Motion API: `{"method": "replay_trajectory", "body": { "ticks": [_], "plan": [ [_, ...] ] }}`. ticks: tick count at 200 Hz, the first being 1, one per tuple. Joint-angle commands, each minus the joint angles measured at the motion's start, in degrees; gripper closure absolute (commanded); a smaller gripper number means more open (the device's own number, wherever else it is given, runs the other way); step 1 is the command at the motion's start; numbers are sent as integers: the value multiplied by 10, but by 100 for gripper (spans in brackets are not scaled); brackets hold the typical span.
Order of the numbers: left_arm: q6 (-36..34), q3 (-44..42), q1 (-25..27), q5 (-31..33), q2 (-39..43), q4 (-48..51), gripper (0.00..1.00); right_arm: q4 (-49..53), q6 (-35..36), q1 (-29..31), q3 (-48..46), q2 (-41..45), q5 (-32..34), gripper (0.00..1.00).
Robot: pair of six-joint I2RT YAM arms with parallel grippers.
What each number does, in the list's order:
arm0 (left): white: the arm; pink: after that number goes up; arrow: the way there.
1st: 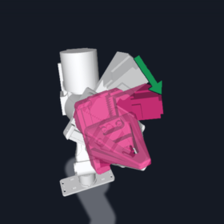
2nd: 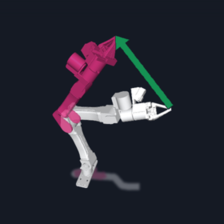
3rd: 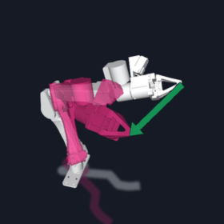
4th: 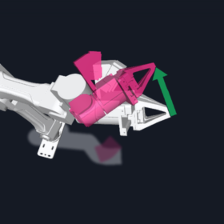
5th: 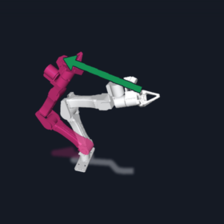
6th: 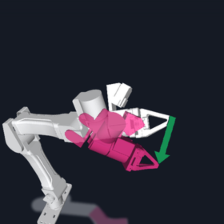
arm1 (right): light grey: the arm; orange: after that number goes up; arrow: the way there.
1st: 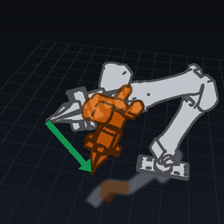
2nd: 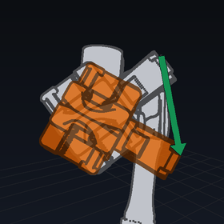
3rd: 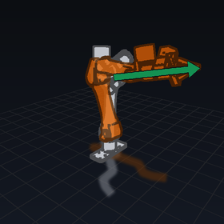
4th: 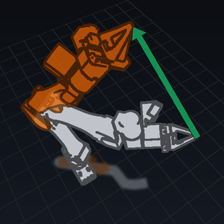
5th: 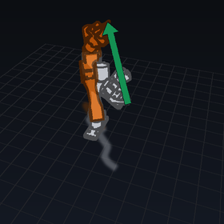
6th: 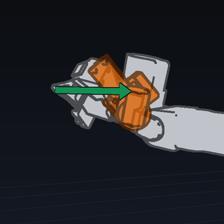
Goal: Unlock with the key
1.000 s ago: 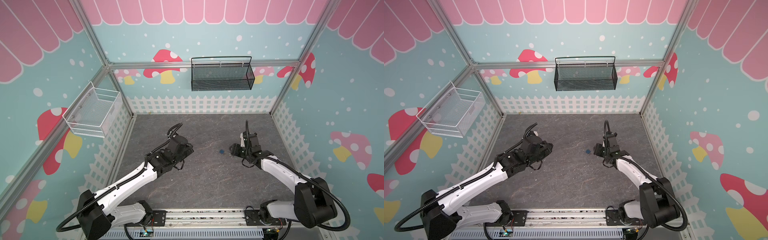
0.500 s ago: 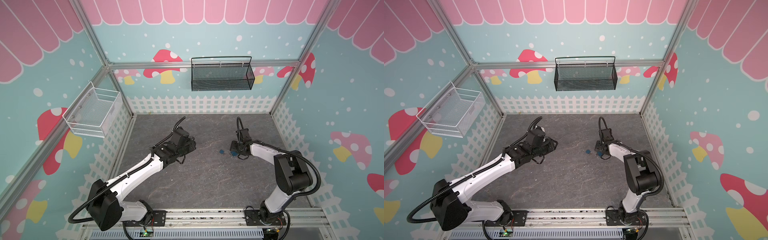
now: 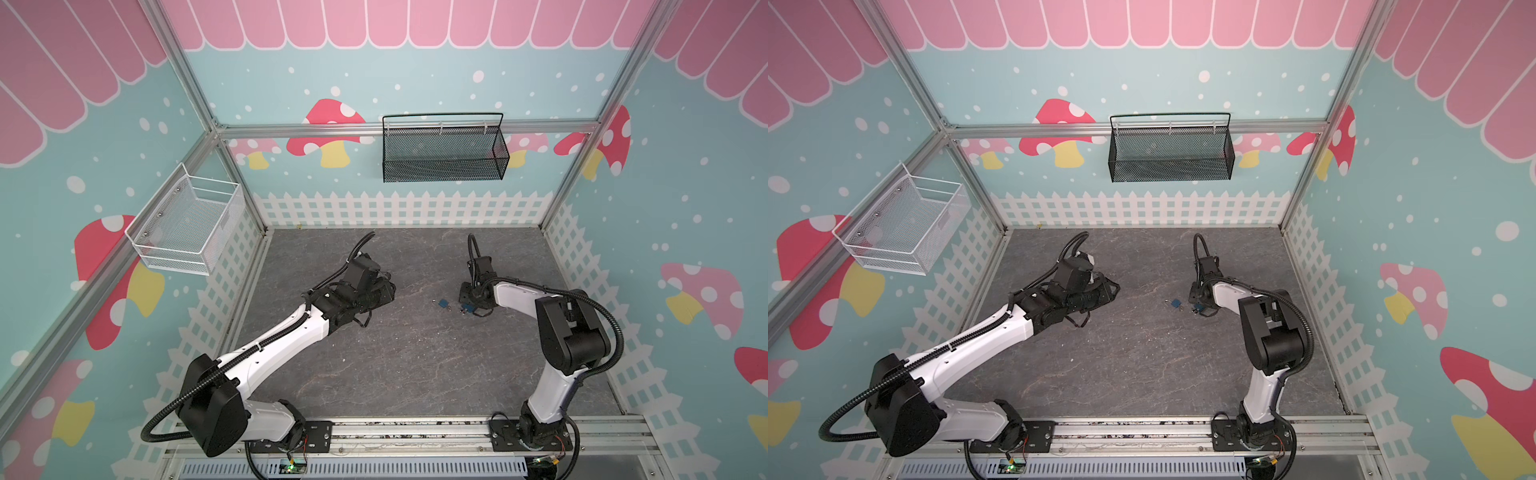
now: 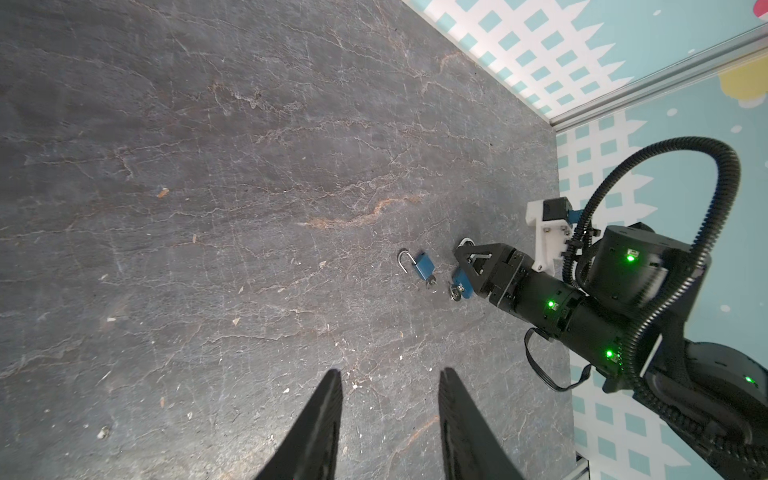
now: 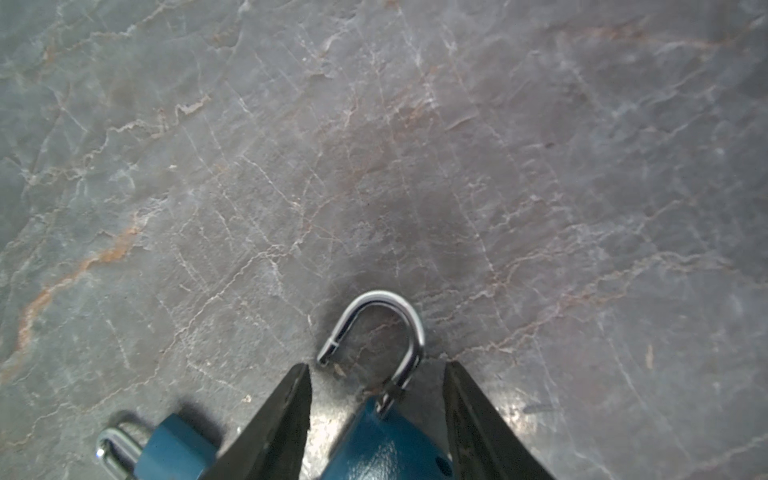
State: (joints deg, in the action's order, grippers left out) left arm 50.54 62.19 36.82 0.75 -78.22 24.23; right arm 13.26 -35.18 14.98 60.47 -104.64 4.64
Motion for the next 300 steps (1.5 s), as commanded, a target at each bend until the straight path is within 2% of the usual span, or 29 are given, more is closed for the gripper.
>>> {"method": "replay_trajectory", "body": {
  "ticks": [1, 41, 67, 76, 100, 125, 141, 156, 163, 179, 195, 209, 222, 229, 265, 272, 289, 300],
  "plan": [
    [-5, 16, -3, 0, -4, 8, 60, 3, 35, -2, 13, -9, -11, 46],
    [-24, 18, -13, 46, 16, 21, 58, 20, 76, -7, 5, 71, 38, 40],
    [-56, 12, -66, 77, 30, 35, 54, 13, 96, -41, -20, 134, 75, 35],
    [-69, 6, -94, 99, 35, 42, 52, 3, 96, -61, -35, 152, 81, 29],
    [-106, -30, -186, 180, 50, 35, 38, -42, 90, -119, -91, 203, 122, 23],
    [-155, -60, -282, 250, 45, 20, 25, -158, 97, -171, -187, 250, 156, 19],
    [-202, -88, -311, 323, 42, -11, 12, -227, 103, -189, -237, 253, 200, 19],
    [-240, -126, -318, 406, 41, -60, 7, -287, 119, -202, -273, 246, 218, 19],
    [-269, -153, -321, 425, 40, -106, 5, -315, 126, -204, -289, 245, 229, 19],
    [-338, -220, -325, 417, 44, -232, 1, -420, 158, -208, -338, 246, 216, 17],
    [-359, -292, -325, 405, 41, -381, 0, -512, 192, -209, -370, 239, 205, 16],
    [-387, -359, -324, 370, 22, -535, 1, -560, 216, -209, -376, 231, 191, 15],
    [-405, -386, -323, 364, 0, -621, 1, -569, 246, -211, -362, 212, 155, 13],
    [-397, -385, -318, 373, -2, -622, 1, -563, 263, -210, -351, 202, 131, 9],
    [-465, -390, -303, 304, -67, -721, 0, -636, 307, -209, -405, 242, 27, 6],
    [-477, -391, -291, 289, -66, -720, 0, -669, 306, -209, -422, 249, -7, 1],
    [-490, -393, -288, 282, -74, -736, 0, -713, 320, -203, -437, 246, -57, 2],
    [-490, -394, -293, 248, -68, -728, 0, -739, 323, -202, -439, 231, -86, 2]
  ]
}}
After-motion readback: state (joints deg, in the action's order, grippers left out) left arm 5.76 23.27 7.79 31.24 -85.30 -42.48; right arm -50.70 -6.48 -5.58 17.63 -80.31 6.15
